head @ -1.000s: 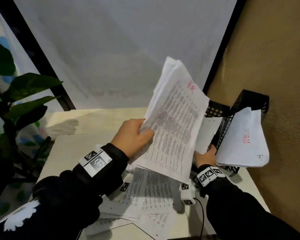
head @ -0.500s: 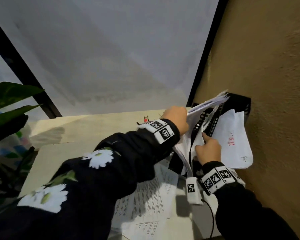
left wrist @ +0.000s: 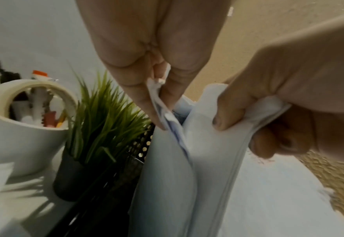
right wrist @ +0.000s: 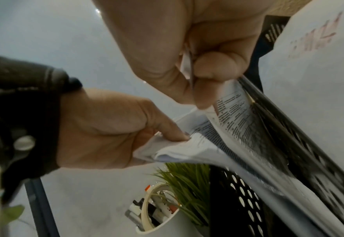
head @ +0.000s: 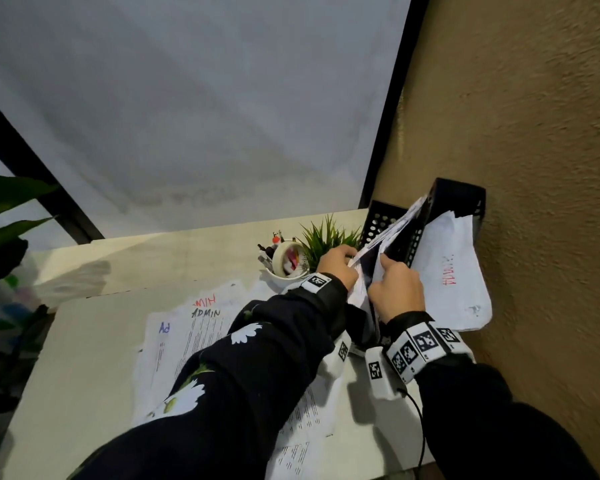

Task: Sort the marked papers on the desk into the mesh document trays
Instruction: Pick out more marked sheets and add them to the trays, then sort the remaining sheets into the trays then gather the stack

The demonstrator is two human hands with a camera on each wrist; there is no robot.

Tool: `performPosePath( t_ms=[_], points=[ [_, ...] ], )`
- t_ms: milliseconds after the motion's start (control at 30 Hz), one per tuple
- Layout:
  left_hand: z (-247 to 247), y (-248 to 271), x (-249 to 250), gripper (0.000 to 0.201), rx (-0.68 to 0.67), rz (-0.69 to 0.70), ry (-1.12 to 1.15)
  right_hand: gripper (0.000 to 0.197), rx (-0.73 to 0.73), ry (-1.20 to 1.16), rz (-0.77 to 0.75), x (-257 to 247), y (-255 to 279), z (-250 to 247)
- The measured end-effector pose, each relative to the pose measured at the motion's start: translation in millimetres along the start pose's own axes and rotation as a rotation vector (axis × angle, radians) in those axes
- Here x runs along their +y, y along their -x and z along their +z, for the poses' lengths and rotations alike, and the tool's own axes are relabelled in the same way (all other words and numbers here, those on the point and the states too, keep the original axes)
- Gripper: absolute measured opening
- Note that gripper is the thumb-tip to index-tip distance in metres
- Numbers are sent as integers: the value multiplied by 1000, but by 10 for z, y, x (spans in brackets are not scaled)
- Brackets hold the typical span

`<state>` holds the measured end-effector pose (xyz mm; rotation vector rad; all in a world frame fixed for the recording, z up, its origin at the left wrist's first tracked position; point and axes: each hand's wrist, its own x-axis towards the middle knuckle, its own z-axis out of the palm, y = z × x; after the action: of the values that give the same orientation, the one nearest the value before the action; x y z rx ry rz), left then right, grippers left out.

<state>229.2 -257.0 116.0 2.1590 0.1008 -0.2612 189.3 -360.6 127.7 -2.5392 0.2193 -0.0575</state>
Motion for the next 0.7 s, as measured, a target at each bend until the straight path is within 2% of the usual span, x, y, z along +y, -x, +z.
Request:
performPosePath(
  t_ms=[67,133,200,267,333,400,467,533,600,700],
  points=[
    [-13,27,-54,29,-51,8,-72,48,-63,105,-27,-15,15,90],
    [-25,63,-129,32,-99,6,-135,43,-153,172,-23,21,45,210],
    [-72,94,-220,39,-95,13,-93,37,-197,191,-1,70,71,284],
    [-206,163,-278,40,-32,30,105,36,-181,182,7,91,90,285],
    [-422,227,-383,27,103,52,302,43,-115,156,12,96,111,226],
    [-682,310,-634,14,228,11,409,50,-1,127,-22,62,170,123],
    [-918,406,-1052,10,334,-117,456,40,87,64,-125,-23,273,42],
    [-1077,525,-1560,13,396,-309,317,28,50,11,-234,-105,385,84],
    [-1140,707,-2041,21,359,-521,35,27,-90,-36,-260,-142,491,280],
    [-1092,1057,-2538,44,247,-800,-161,19,-349,-130,-110,-58,629,797]
  ],
)
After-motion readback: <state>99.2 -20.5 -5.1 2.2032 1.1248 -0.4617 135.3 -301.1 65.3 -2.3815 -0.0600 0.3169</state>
